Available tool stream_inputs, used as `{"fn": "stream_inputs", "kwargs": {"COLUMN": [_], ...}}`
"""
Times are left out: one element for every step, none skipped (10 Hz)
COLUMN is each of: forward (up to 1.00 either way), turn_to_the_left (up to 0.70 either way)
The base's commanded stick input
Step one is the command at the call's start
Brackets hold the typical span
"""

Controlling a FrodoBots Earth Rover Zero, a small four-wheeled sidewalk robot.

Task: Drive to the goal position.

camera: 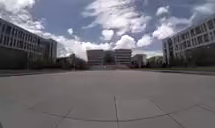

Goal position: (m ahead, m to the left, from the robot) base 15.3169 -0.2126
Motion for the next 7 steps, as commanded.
{"fn": "stream_inputs", "kwargs": {"forward": [1.00,1.00,1.00,1.00,1.00,1.00,1.00], "turn_to_the_left": [0.02,0.02,0.02,0.02,0.02,0.02,0.07]}}
